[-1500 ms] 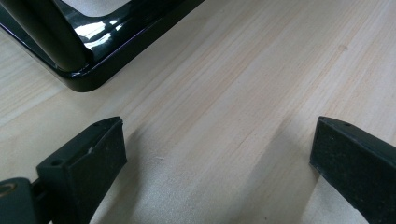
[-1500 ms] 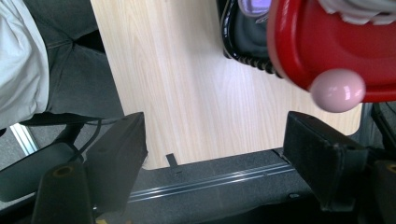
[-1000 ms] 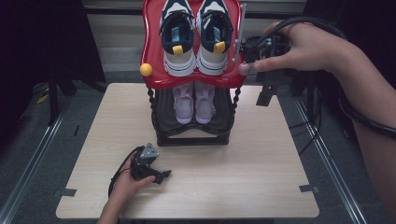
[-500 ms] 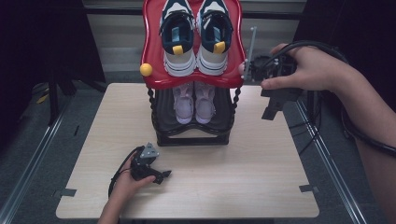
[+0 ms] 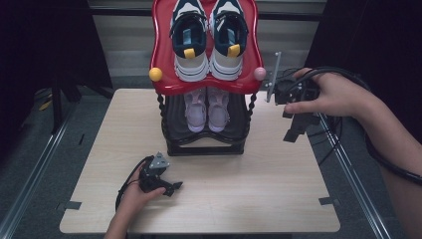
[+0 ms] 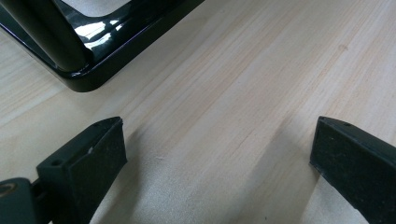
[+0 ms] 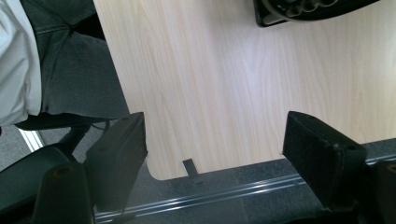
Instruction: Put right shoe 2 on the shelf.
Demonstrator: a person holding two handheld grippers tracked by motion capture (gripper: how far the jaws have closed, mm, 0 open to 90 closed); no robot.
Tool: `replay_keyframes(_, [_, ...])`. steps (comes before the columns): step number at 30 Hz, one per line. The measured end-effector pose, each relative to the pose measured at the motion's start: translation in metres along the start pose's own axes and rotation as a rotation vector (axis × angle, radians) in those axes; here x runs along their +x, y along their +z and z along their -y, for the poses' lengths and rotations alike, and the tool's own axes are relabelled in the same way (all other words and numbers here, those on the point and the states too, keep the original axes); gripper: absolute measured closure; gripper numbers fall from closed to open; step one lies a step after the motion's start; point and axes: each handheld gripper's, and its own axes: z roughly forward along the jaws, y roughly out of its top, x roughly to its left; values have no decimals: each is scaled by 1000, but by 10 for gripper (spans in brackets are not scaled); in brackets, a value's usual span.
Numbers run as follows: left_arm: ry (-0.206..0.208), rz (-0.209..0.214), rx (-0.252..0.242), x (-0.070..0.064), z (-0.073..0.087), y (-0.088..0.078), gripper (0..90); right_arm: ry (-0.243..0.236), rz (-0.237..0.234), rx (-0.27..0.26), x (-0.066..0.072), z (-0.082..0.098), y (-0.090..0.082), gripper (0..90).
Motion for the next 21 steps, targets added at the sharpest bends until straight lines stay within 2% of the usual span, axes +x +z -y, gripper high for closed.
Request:
replay_keyframes(8, [0, -1, 0, 0, 0, 0, 29, -4, -3, -21, 1, 5, 18, 212])
replay_keyframes(13, [0, -1, 1, 0, 0, 0, 29, 11, -14, -3, 1, 7, 31, 213])
replay_keyframes(16, [-1, -5, -8, 0, 0, 0, 29, -4, -7, -16, -1, 9, 38, 212])
replay_keyframes(19, [-1, -5, -8, 0, 0, 0, 29, 4, -27, -18, 1, 9, 46, 213])
replay_keyframes(21, [-1, -5, -8, 0, 0, 0, 29, -6, -24, -27, 0, 9, 50, 213])
